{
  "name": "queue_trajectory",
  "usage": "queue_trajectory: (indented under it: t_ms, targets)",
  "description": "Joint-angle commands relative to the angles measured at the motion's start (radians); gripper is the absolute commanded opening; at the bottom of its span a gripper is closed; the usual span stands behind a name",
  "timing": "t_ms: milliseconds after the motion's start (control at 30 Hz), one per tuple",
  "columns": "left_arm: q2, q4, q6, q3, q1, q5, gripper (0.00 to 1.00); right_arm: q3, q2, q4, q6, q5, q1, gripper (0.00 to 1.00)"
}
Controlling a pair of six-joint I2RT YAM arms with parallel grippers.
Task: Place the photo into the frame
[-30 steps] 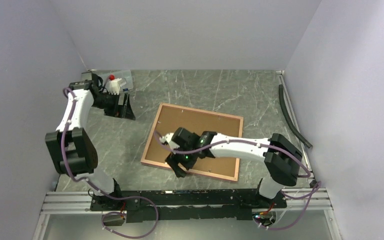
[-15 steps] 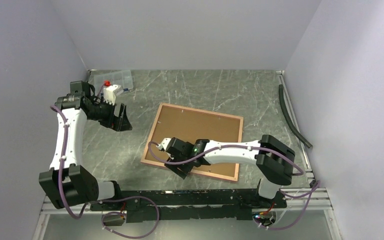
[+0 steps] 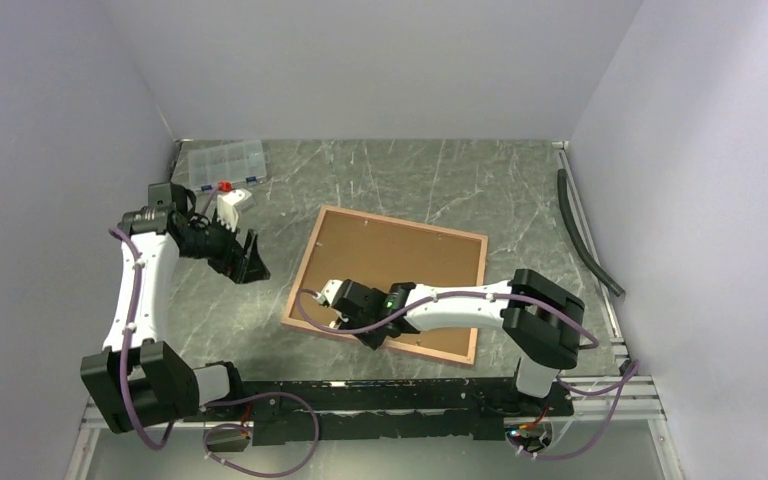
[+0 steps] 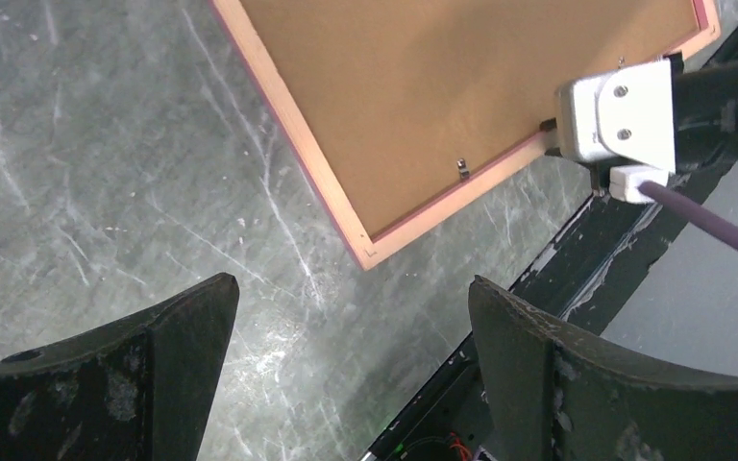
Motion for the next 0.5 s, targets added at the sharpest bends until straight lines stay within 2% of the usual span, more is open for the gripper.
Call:
queue_trajectory:
  t_ms: [0,100,233,467]
  targets:
    - [-0.109,0.013,0.172,-0.059,0.004,0.097,0.95,-0.009,0.002,0.038,0.015,0.011,0.002,0.15]
    - [-0.188,0.024,0.320,-0.134,0.004,0.101,0.95,0.019,-0.006,0.035,0.006,-0.005,0.002,0.13]
    - [-0.294,0.013,0.571,-0.203,0.005,0.106,0.95,0.140,-0.013,-0.015,-0.018,-0.047,-0.012,0.07]
    - [-0.504,-0.022,1.075,-0.302,0.001,0.178,0.95,0.379,-0.028,-0.103,-0.024,-0.264,-0.095,0.00]
